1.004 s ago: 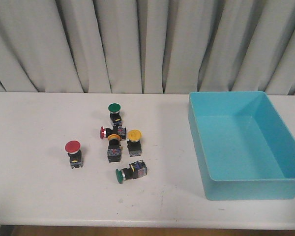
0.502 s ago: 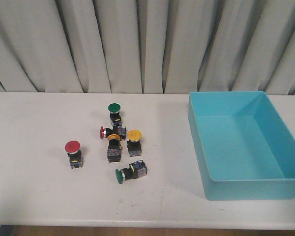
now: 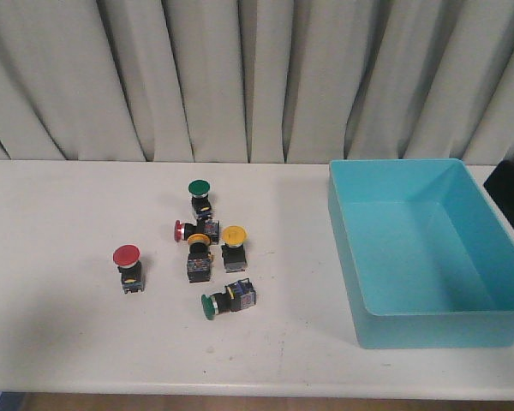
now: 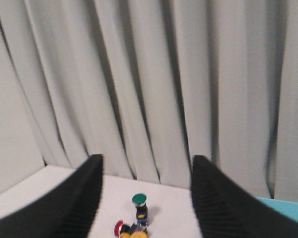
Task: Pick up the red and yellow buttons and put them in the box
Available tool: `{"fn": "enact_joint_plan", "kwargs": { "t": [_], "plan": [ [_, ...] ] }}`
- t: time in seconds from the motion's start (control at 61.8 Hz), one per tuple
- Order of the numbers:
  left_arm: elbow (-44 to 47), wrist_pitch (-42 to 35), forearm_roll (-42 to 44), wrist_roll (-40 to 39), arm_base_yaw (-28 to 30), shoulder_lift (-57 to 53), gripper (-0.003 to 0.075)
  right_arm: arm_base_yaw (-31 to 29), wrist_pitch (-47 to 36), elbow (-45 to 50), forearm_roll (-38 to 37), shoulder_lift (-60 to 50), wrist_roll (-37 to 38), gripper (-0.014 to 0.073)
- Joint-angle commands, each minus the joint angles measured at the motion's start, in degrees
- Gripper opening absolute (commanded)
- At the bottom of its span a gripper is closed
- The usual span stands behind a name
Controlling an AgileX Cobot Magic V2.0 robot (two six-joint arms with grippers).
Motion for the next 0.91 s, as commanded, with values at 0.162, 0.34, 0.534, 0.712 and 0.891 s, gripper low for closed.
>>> {"fn": "enact_joint_plan", "kwargs": {
  "t": [0.162, 0.34, 0.534, 0.712, 0.891],
  "plan": [
    [-11.88, 4.72, -28.99, 32.19, -0.05, 13.69, 0.0526, 0.08, -6.29, -2.03, 1.88, 1.2, -0.77, 0.064],
    [-21.18, 12.55, -44.7, 50.12, -0.05, 27.71, 0.055, 0.08, -5.86, -2.03, 1.88, 1.2, -0.77, 0.0622],
    [-32.13, 18.33, -46.4, 56.06, -0.63, 44.47, 0.055, 0.08, -4.87, -2.03, 2.05, 1.2, -0.77, 0.0605],
    [-41.04, 18.34, -41.39, 56.9, -4.44, 59.32, 0.055, 0.08, -3.83, -2.03, 2.21, 1.2, -0.77, 0.0596],
    [-46.49, 18.24, -34.52, 56.69, -7.61, 70.59, 0.055, 0.08, -2.75, -2.03, 2.27, 1.2, -0.71, 0.0594]
  ]
}}
